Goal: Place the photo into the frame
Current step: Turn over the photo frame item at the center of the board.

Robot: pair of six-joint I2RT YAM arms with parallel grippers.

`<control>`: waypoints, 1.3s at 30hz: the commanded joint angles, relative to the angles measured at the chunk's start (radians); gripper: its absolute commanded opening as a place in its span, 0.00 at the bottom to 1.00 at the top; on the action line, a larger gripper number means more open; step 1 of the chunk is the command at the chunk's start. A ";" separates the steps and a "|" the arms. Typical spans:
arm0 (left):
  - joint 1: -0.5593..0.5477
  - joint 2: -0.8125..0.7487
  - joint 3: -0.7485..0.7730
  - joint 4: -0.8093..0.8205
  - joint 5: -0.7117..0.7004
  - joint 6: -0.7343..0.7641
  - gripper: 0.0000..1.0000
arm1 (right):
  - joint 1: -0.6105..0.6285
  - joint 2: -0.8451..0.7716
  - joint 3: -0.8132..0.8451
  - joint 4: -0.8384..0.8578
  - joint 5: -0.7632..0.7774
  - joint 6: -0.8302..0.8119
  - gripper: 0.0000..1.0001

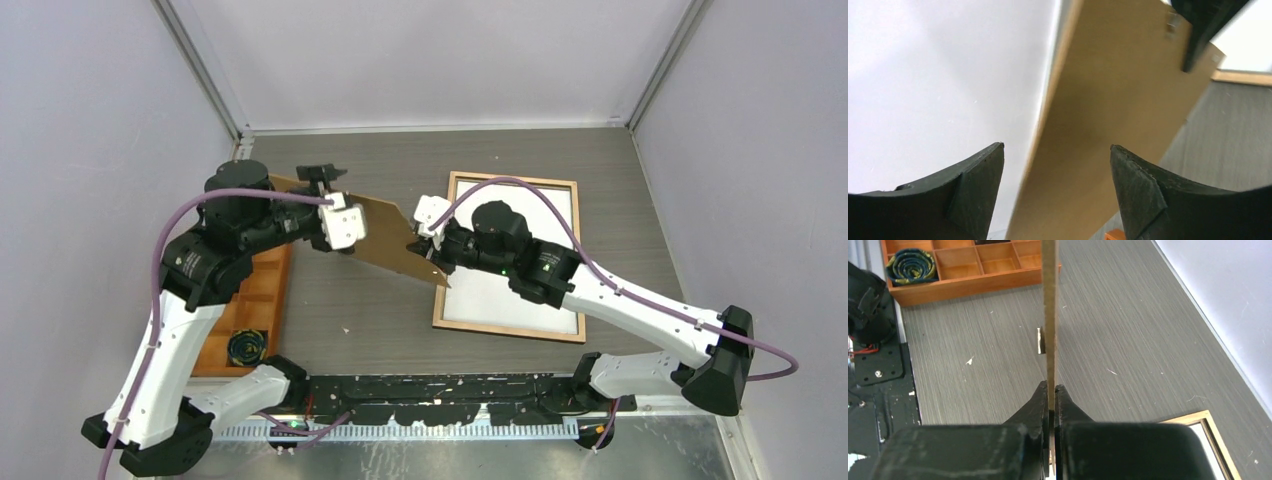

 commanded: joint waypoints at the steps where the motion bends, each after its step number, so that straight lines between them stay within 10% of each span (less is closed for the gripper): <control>1: -0.004 0.042 0.042 0.251 -0.113 -0.168 0.80 | -0.010 -0.001 0.018 0.102 0.045 0.137 0.01; 25: 0.047 0.293 0.309 0.089 -0.346 -0.445 1.00 | -0.222 -0.052 -0.031 0.278 0.188 0.758 0.01; 39: 0.189 0.681 0.511 -0.086 -0.367 -0.771 1.00 | -0.376 -0.369 0.022 -0.070 0.303 0.878 0.01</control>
